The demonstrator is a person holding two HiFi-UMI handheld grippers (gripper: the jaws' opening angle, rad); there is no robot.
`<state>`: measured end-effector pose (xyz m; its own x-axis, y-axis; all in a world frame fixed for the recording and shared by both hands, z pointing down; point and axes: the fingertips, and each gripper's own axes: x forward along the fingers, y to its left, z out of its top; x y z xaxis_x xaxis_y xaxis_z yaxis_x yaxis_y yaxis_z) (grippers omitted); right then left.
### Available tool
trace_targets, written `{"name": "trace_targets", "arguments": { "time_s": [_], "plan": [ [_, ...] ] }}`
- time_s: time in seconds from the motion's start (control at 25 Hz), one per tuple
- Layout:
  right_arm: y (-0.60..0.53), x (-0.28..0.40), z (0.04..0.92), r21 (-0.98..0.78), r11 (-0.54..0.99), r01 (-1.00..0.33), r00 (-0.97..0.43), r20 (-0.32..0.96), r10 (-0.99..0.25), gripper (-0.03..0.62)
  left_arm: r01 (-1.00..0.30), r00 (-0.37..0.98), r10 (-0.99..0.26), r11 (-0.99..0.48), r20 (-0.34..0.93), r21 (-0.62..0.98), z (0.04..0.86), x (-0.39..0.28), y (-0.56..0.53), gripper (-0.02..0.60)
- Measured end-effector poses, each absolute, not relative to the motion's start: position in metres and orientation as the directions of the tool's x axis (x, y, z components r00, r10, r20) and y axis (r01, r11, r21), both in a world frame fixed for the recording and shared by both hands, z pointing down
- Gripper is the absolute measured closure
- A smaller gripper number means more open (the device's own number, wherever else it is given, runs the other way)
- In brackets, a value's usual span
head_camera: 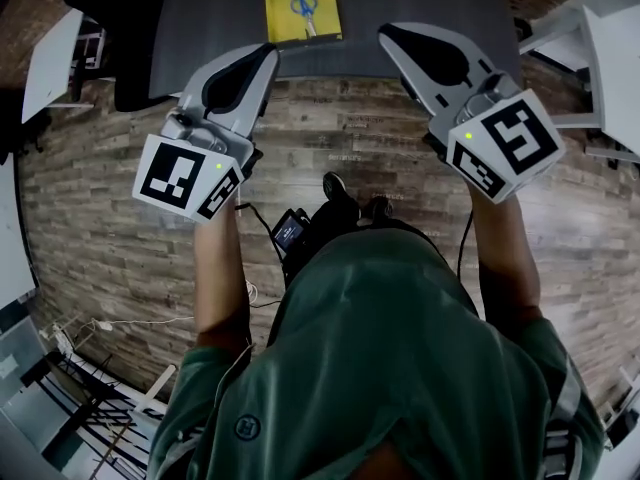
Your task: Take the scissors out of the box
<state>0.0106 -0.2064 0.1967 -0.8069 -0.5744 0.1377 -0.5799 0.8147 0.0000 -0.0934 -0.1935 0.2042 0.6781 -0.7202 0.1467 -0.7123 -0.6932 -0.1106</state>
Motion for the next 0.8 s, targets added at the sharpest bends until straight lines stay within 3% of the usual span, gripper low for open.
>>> {"name": "trace_targets", "arguments": {
  "time_s": [0.8],
  "plan": [
    [-0.291, -0.026, 0.210, -0.007, 0.781, -0.624, -0.771, 0.172, -0.614, 0.586, -0.669, 0.726, -0.671, -0.740, 0.149, -0.075, 0.216, -0.126, -0.286, 0.584]
  ]
}}
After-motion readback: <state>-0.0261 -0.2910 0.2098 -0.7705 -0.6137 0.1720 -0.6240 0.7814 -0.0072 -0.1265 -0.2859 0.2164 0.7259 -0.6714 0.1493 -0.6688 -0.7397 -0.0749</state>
